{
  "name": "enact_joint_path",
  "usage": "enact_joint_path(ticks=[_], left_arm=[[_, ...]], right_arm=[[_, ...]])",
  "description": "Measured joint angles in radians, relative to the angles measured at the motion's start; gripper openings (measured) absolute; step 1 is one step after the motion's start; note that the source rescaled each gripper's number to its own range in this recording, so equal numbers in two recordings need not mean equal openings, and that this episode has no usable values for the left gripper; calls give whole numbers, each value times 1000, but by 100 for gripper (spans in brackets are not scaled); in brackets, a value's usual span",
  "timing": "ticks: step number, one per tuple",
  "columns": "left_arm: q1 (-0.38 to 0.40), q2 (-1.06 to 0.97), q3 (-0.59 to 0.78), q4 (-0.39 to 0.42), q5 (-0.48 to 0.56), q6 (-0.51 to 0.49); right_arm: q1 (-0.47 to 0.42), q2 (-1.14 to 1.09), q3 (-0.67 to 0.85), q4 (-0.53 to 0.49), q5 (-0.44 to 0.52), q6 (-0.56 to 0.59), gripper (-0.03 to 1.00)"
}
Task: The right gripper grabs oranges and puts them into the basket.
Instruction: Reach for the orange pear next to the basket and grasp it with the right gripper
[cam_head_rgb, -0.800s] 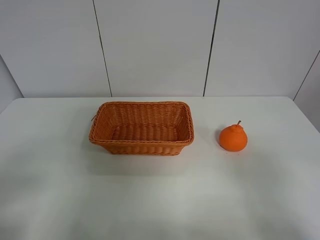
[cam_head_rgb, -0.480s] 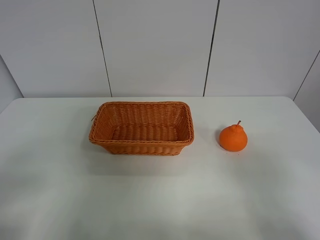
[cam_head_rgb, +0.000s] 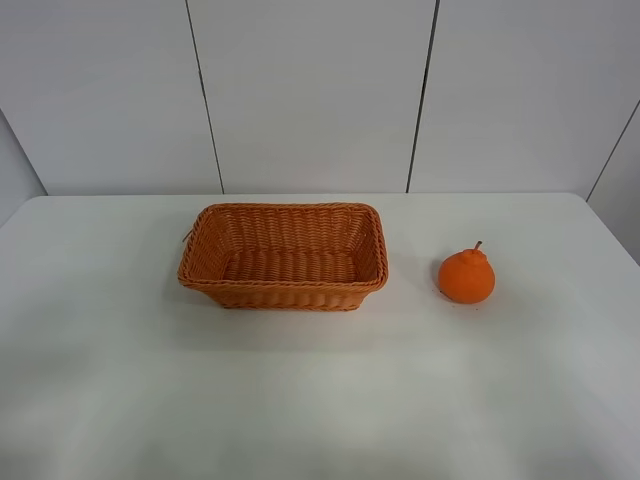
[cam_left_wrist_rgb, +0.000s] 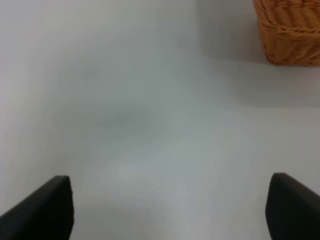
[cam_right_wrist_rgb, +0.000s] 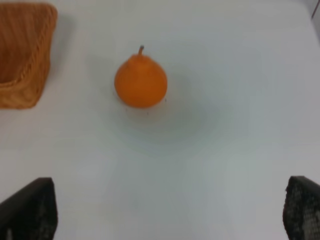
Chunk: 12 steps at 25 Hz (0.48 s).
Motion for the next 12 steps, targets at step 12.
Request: enact_joint_path(ticks=[12], left_arm=[[0,0,0,0,0,0]], right_arm=[[0,905,-444,61,63,0,100]])
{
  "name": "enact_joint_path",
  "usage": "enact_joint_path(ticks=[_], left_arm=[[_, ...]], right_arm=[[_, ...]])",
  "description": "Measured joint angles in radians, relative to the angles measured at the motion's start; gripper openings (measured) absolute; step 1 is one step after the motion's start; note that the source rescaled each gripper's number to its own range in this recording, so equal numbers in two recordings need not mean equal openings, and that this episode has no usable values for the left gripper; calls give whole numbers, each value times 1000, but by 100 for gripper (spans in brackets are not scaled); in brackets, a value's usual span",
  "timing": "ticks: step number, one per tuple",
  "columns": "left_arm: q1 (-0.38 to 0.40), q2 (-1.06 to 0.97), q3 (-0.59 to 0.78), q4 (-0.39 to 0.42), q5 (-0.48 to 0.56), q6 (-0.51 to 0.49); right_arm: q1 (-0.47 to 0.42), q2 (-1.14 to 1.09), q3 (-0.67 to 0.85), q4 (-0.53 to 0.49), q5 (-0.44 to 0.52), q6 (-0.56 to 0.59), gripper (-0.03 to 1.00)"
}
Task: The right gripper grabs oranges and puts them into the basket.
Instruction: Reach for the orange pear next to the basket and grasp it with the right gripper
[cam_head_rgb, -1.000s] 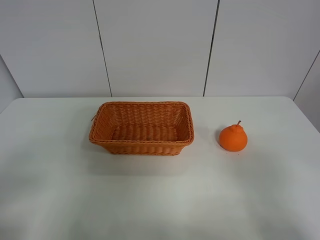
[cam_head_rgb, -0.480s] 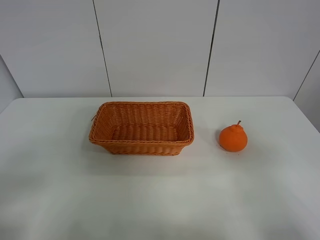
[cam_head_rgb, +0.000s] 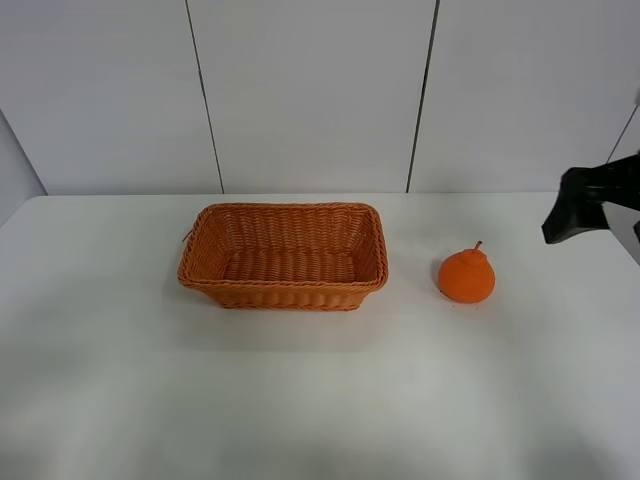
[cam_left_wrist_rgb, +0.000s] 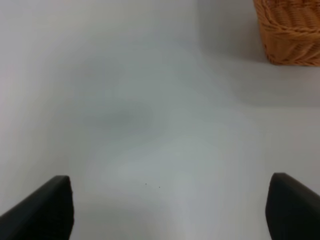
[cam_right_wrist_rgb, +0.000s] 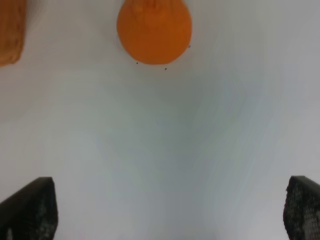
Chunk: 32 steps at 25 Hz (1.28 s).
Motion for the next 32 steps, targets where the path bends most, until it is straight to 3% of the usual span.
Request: enact_joint_path(ticks=[6,11,15,32], left_arm=[[0,0,0,0,0,0],[0,0,0,0,0,0],[0,0,0,0,0,0],[0,0,0,0,0,0]], right_arm=[[0,351,-270,-17,74,-1,100],[35,504,-407,-21,104,-14,100],[73,555,-425,-19,95,-13,100],[74,801,-427,-45,-66,4,100]])
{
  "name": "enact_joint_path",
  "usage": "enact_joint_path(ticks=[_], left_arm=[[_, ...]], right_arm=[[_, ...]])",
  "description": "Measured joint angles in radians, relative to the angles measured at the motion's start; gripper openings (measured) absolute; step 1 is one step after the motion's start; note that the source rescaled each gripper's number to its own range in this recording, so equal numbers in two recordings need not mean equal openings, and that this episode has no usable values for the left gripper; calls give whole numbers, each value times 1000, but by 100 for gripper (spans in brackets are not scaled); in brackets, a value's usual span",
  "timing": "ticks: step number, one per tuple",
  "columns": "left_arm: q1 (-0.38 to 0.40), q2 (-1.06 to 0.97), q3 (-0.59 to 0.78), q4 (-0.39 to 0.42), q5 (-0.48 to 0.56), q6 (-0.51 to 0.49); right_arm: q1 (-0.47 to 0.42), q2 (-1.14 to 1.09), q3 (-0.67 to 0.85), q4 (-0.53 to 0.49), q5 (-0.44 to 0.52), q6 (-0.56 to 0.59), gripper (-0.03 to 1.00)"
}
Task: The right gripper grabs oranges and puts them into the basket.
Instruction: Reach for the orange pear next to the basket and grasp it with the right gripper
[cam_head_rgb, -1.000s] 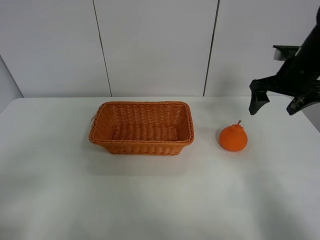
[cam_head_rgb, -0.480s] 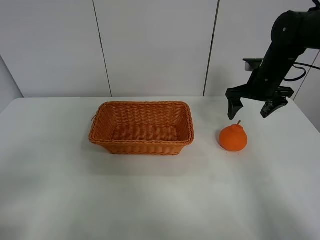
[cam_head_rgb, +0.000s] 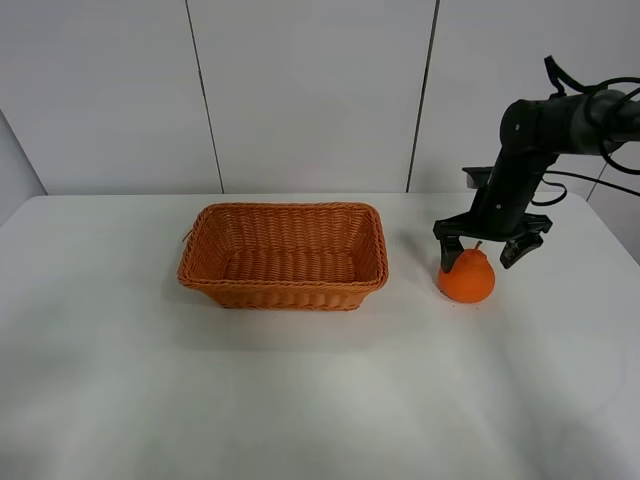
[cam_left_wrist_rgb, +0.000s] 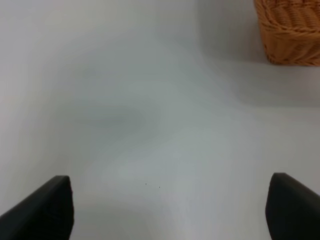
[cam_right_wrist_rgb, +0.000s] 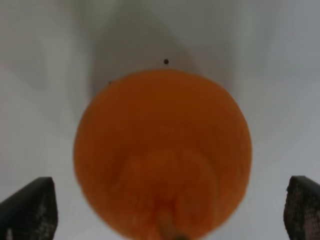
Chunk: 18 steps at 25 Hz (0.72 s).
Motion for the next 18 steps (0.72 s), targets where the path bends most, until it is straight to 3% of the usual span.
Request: enact_joint_path(ticks=[10,13,15,18], left_arm=[[0,0,0,0,0,0],[0,0,0,0,0,0],[0,0,0,0,0,0],[0,0,0,0,0,0]], right_arm=[[0,55,0,-4,-54,0,100],[0,55,0,-4,-62,0,95],[0,55,0,-4,-62,0,86],[0,55,0,-3,-60,0,57]])
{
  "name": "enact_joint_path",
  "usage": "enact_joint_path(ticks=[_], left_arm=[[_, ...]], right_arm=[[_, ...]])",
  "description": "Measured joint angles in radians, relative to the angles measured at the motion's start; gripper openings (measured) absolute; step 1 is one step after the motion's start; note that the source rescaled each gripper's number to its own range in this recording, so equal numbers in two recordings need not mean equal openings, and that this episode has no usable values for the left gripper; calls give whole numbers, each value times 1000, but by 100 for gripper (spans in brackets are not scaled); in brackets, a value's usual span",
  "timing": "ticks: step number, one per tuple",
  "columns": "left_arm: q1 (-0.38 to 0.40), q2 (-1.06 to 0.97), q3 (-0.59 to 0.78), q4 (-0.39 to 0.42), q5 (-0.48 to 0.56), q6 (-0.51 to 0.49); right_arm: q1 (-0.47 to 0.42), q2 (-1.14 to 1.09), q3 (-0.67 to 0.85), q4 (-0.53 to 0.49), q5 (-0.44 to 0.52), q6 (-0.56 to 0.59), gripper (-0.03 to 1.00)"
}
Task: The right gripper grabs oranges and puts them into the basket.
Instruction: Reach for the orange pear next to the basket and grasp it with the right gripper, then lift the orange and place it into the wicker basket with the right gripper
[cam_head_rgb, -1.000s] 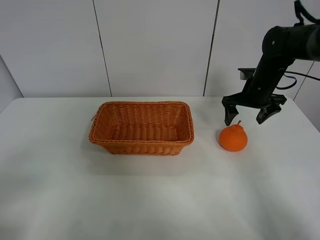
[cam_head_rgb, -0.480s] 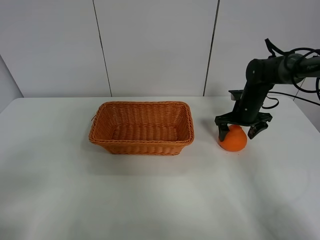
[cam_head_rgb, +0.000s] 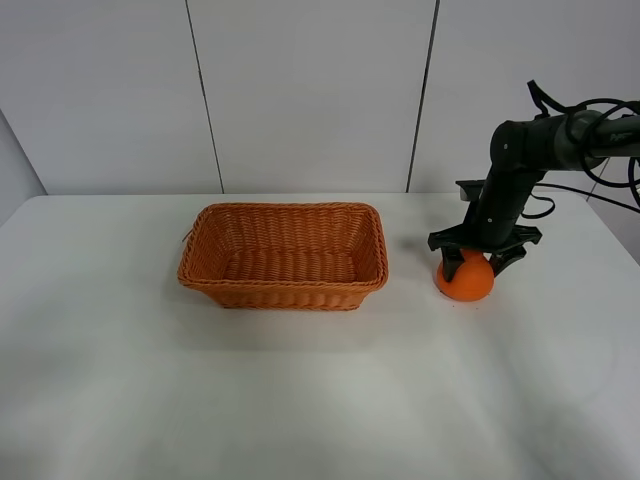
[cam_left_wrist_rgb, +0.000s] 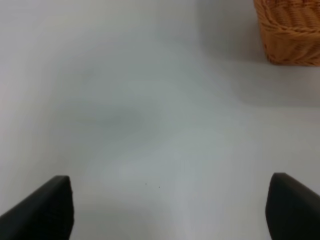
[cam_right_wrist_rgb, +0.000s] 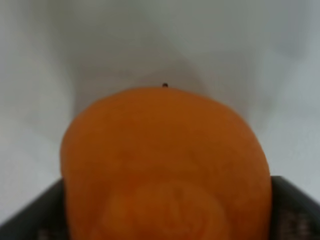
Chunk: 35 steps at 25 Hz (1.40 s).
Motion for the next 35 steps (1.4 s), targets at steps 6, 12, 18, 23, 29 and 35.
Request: enact_joint_path(ticks=[6,12,18,23,29,35], left_arm=[[0,0,0,0,0,0],[0,0,0,0,0,0],[0,0,0,0,0,0],[0,0,0,0,0,0],[0,0,0,0,0,0],[0,0,0,0,0,0]], right_arm=[[0,-2,-8,0,11,-21,0],[0,-46,-51,-1,98,-54,0],[-1,-149,-203,-9,228,-56,0],[2,-167,-325,-10,251,-57,0],[106,-167,-412,-5,255,-56,0],[287,-167,-458,4,255,-53,0]])
